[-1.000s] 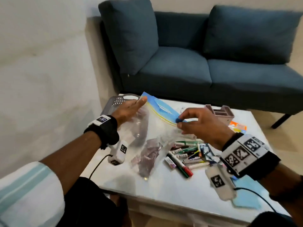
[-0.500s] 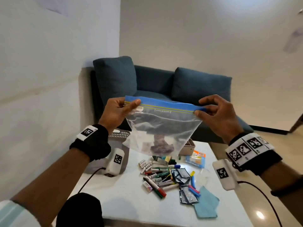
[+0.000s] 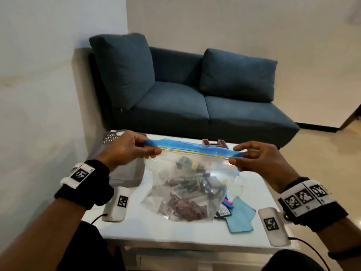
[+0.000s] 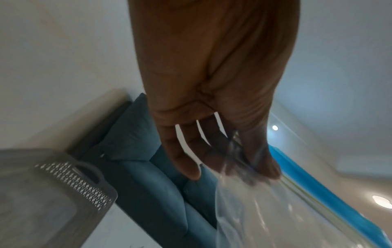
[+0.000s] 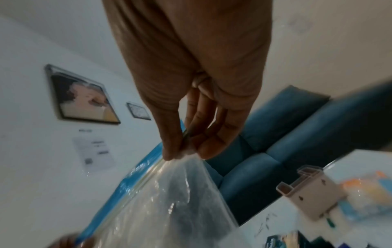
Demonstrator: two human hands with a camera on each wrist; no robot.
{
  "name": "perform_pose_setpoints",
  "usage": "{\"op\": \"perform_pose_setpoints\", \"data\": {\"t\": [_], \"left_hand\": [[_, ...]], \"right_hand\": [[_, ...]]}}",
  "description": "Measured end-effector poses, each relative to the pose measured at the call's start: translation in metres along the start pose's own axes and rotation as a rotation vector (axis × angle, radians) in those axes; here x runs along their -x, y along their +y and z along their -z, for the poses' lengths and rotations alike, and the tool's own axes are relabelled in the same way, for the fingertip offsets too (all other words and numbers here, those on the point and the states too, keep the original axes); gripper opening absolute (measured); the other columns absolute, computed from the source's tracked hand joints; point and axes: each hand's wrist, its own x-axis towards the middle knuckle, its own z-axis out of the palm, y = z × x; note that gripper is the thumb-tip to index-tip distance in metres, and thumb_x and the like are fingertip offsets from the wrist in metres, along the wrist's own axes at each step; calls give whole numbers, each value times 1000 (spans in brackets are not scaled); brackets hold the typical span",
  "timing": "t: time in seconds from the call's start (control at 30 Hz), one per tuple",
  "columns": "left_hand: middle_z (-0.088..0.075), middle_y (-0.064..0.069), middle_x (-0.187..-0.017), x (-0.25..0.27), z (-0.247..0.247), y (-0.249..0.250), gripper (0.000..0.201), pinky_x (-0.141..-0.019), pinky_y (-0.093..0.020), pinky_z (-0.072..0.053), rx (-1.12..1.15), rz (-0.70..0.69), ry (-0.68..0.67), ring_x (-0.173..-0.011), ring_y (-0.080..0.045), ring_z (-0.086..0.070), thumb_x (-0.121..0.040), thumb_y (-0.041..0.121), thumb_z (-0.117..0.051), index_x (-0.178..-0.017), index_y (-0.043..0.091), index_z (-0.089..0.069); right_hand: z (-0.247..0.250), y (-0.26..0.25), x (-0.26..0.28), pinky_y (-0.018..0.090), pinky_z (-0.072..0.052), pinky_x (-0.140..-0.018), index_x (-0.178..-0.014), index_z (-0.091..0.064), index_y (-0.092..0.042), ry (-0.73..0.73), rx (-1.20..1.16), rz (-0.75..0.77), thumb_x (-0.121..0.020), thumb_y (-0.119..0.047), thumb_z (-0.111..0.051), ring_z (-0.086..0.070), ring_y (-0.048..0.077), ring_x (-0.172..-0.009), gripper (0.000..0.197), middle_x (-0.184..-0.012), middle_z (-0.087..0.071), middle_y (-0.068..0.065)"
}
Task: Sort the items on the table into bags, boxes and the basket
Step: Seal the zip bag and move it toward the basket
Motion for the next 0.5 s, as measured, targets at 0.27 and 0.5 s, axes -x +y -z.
{"op": "perform_pose_setpoints", "data": {"t": [0.27, 0.5], "left_hand": [[-76, -3, -87, -13, -19, -74, 49, -56, -24, -58, 426, 297, -92, -70, -11, -67, -58, 48, -92, -93, 16, -82], [-54, 1, -64, -60, -46, -120, 53, -38, -13, -38, 426, 612, -141, -37, -2, -37, -72, 28, -79, -115, -2, -69]], "right_hand": [[-11, 44, -25, 32, -64, -72, -95, -67, -13, 65, -492, -79, -76, -16, -71, -76, 20, -76, 20, -84, -77, 6], [-46, 118, -97, 16, -46, -46, -108, -70, -2, 211, -361, -217, -80, -10, -83, -63, 10, -52, 31, -89, -74, 18]]}}
